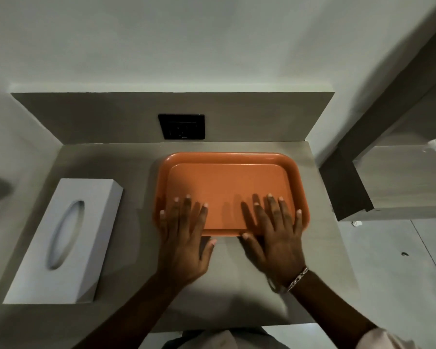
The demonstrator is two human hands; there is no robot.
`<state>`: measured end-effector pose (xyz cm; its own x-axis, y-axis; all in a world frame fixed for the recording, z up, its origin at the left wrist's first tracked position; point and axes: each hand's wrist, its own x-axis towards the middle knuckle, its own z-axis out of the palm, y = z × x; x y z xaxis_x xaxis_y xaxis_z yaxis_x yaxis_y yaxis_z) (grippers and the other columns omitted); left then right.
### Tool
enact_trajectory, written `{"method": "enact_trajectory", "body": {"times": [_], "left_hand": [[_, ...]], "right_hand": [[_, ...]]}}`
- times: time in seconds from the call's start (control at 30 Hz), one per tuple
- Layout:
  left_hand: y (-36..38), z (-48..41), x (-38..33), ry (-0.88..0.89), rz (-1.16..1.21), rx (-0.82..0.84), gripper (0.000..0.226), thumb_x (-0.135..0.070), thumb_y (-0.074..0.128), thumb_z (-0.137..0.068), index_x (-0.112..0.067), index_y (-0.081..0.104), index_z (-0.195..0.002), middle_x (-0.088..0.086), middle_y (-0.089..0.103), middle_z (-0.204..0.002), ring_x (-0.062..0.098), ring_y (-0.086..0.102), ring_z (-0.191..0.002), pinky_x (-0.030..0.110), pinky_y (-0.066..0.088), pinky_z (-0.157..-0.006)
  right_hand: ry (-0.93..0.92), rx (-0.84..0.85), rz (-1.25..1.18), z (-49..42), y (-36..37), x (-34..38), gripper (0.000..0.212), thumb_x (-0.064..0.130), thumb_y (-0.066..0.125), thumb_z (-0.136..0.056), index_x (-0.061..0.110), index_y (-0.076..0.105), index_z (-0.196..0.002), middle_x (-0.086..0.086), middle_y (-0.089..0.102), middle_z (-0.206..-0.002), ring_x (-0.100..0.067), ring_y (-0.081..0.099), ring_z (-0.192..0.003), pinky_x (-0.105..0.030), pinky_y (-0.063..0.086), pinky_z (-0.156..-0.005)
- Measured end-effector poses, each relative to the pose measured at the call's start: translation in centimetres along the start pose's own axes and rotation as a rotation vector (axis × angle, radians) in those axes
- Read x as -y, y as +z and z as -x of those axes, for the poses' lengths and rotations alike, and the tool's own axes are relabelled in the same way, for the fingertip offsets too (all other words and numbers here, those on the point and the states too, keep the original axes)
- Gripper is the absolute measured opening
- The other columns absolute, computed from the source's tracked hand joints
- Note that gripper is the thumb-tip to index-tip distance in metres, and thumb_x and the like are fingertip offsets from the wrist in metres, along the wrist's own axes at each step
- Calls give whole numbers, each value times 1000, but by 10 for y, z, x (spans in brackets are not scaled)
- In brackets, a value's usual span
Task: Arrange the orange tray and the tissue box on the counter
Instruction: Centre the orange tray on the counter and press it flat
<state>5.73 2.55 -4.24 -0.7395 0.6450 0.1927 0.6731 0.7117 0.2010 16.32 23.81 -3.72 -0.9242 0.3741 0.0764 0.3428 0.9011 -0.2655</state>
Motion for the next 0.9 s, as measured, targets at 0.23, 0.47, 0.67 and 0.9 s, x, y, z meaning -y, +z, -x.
{"method": "enact_trajectory", "body": {"times": [0.23,0.47,0.67,0.9], "left_hand": [[22,15,-1,1,-150,90,82,-70,38,-87,-27,18,-155,17,14,-165,41,6,-153,70,4,-118],[30,4,3,-29,-160,83,84,-73,35,-87,-28,16,-155,16,14,-165,42,9,-152,71,6,-117],[35,-17,9,-40,-156,63,83,-73,33,-87,-29,14,-155,15,10,-166,40,5,-153,69,2,-119],[37,-37,14,-55,-147,65,81,-72,31,-88,-30,12,-155,15,9,-166,40,4,-153,67,2,-120]], "right_hand": [[-30,39,144,13,37,11,85,77,35,-86,36,11,-156,-7,4,-168,-35,4,-154,-70,2,-115],[-43,39,195,-1,40,8,82,78,32,-86,37,15,-155,-8,12,-167,-36,8,-153,-70,3,-116],[-30,64,198,-24,38,7,80,77,31,-87,38,17,-155,-10,16,-166,-36,10,-153,-70,3,-116],[-41,68,213,-43,38,5,78,76,30,-88,37,17,-155,-11,19,-165,-37,13,-152,-70,6,-116]]}}
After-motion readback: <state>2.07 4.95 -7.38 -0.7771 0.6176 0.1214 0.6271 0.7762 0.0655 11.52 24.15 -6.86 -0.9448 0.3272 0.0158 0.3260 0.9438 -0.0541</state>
